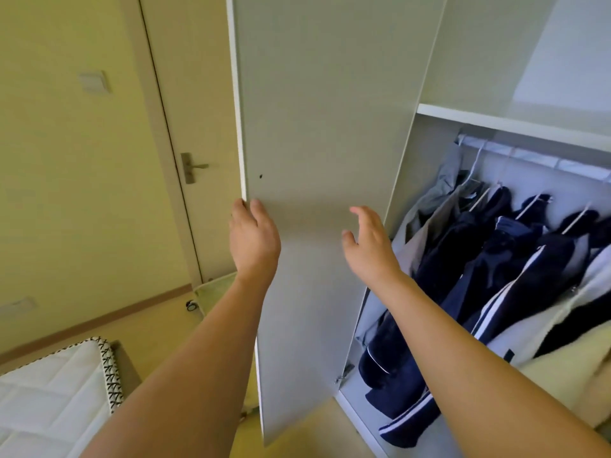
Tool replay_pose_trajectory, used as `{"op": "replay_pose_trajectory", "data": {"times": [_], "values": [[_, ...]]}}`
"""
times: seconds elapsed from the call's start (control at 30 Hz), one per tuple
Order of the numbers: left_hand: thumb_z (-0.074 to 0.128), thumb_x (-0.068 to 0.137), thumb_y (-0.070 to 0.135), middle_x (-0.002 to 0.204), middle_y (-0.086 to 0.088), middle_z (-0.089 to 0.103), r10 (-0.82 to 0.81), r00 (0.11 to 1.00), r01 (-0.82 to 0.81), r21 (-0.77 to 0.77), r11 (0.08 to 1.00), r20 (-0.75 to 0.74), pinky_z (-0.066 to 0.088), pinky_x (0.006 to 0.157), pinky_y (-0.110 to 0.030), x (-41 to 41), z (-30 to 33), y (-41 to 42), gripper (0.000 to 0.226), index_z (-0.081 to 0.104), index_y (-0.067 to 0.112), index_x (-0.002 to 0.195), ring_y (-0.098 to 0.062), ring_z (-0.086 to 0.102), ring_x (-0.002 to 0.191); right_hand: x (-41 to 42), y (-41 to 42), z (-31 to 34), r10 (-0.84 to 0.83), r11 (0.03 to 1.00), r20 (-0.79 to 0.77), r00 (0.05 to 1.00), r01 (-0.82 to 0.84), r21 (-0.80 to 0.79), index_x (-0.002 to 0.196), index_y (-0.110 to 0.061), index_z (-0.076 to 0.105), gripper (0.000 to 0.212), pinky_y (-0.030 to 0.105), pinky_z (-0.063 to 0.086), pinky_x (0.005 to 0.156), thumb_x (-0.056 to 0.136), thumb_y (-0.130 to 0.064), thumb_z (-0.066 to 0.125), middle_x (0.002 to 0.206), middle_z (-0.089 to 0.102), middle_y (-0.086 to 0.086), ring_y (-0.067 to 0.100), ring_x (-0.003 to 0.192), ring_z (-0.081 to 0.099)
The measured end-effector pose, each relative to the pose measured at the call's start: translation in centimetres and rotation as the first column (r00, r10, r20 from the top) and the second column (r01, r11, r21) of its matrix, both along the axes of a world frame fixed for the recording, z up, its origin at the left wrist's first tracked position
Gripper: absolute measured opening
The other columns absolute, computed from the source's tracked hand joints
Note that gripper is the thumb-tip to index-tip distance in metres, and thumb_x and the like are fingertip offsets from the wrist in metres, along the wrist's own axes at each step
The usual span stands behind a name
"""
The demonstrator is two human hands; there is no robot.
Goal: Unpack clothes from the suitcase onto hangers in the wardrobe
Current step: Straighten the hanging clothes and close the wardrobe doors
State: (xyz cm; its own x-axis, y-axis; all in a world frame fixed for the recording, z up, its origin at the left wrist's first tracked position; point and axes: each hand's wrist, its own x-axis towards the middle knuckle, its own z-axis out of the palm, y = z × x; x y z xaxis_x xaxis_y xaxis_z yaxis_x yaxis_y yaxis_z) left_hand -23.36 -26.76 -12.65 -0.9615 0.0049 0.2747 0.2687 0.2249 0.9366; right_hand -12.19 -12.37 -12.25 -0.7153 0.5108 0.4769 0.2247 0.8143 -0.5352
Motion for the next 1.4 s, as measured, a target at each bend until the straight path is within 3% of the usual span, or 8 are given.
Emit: {"op": "replay_pose_trajectory", "data": {"times": [0.07, 0.17, 0.33, 0.5, 0.77, 1.03, 1.2, 1.4], "values": [[0.022, 0.101, 0.045, 0.096, -0.008, 0.06, 0.104, 0.989, -0.109, -0.042, 0.993, -0.106, 0.045, 0.07, -0.04, 1.3, -0.2, 0.0, 0.04, 0.049, 0.015, 0.107, -0.033, 0.058, 0.087, 1.5, 0.7, 0.3, -0.041, 0.999, -0.008, 0.999, 0.041, -0.018, 0.14, -0.008, 0.042, 0.045, 0.034, 0.03, 0.11, 0.097, -0.015, 0.047, 0.144, 0.043, 0.008, 0.024, 0.135, 0.038], [0.025, 0.102, 0.04, 0.082, -0.002, 0.056, 0.11, 0.96, -0.136, -0.088, 0.987, -0.259, 0.039, 0.06, -0.037, 4.6, -0.9, 0.2, 0.031, 0.044, 0.018, 0.093, -0.029, 0.054, 0.073, 3.7, 1.7, 0.7, -0.093, 0.995, -0.017, 0.996, 0.092, -0.047, 0.141, -0.01, 0.041, 0.044, 0.035, 0.03, 0.112, 0.098, -0.018, 0.047, 0.145, 0.042, 0.008, 0.024, 0.136, 0.037], [0.029, 0.099, 0.048, 0.063, 0.005, 0.042, -0.206, 0.857, 0.176, -0.108, 0.978, -0.473, 0.043, 0.051, -0.037, 10.6, -2.1, 1.4, 0.029, 0.032, 0.025, 0.081, -0.023, 0.047, 0.055, 7.8, 2.6, 1.6, -0.167, 0.985, -0.122, 0.978, 0.158, -0.074, 0.14, -0.008, 0.043, 0.043, 0.037, 0.031, 0.114, 0.098, -0.015, 0.049, 0.145, 0.042, 0.008, 0.023, 0.135, 0.039], [0.037, 0.096, 0.052, 0.058, 0.008, 0.033, -0.484, 0.626, 0.376, -0.307, 0.874, -0.612, 0.031, 0.045, -0.027, 15.0, -1.2, 5.6, 0.035, 0.029, 0.025, 0.076, -0.014, 0.037, 0.049, 13.1, 4.2, 2.2, -0.289, 0.957, -0.194, 0.937, 0.275, -0.095, 0.14, -0.011, 0.043, 0.042, 0.028, 0.03, 0.111, 0.098, -0.016, 0.048, 0.147, 0.041, 0.006, 0.021, 0.136, 0.039], [0.041, 0.093, 0.065, 0.064, 0.007, 0.05, -0.724, 0.492, 0.477, -0.546, 0.688, -0.483, 0.055, 0.062, -0.034, 21.8, 1.3, 17.6, 0.044, 0.046, 0.023, 0.081, -0.006, 0.052, 0.057, 24.1, 8.3, 3.4, -0.563, 0.827, -0.19, 0.805, 0.545, -0.138, 0.142, -0.016, 0.04, 0.043, 0.033, 0.03, 0.114, 0.1, -0.018, 0.049, 0.151, 0.036, 0.005, 0.02, 0.139, 0.034], [0.044, 0.093, 0.063, 0.066, 0.007, 0.051, -0.794, 0.447, 0.579, -0.543, 0.608, -0.412, 0.056, 0.064, -0.034, 24.6, 2.3, 25.5, 0.043, 0.049, 0.021, 0.083, -0.011, 0.055, 0.06, 31.4, 10.3, 3.9, -0.719, 0.693, -0.175, 0.672, 0.713, -0.108, 0.134, -0.012, 0.046, 0.039, 0.032, 0.04, 0.108, 0.096, -0.013, 0.053, 0.136, 0.048, 0.006, 0.019, 0.126, 0.047], [0.045, 0.094, 0.061, 0.07, 0.003, 0.055, -0.821, 0.426, 0.602, -0.558, 0.571, -0.38, 0.056, 0.066, -0.036, 24.5, 2.7, 28.3, 0.045, 0.052, 0.018, 0.086, -0.016, 0.057, 0.063, 33.7, 10.2, 4.2, -0.737, 0.675, -0.121, 0.665, 0.73, -0.104, 0.135, -0.013, 0.045, 0.039, 0.021, 0.033, 0.103, 0.097, -0.014, 0.051, 0.137, 0.046, 0.004, 0.016, 0.125, 0.045], [0.052, 0.097, 0.047, 0.071, 0.004, 0.053, -0.844, 0.443, 0.641, -0.551, 0.534, -0.303, 0.05, 0.066, -0.03, 25.0, 3.1, 30.0, 0.031, 0.052, 0.017, 0.089, -0.016, 0.057, 0.067, 36.2, 9.8, 4.5, -0.739, 0.673, -0.066, 0.67, 0.73, -0.122, 0.138, -0.014, 0.043, 0.042, 0.021, 0.031, 0.102, 0.097, -0.016, 0.051, 0.14, 0.044, 0.003, 0.017, 0.128, 0.043]]}}
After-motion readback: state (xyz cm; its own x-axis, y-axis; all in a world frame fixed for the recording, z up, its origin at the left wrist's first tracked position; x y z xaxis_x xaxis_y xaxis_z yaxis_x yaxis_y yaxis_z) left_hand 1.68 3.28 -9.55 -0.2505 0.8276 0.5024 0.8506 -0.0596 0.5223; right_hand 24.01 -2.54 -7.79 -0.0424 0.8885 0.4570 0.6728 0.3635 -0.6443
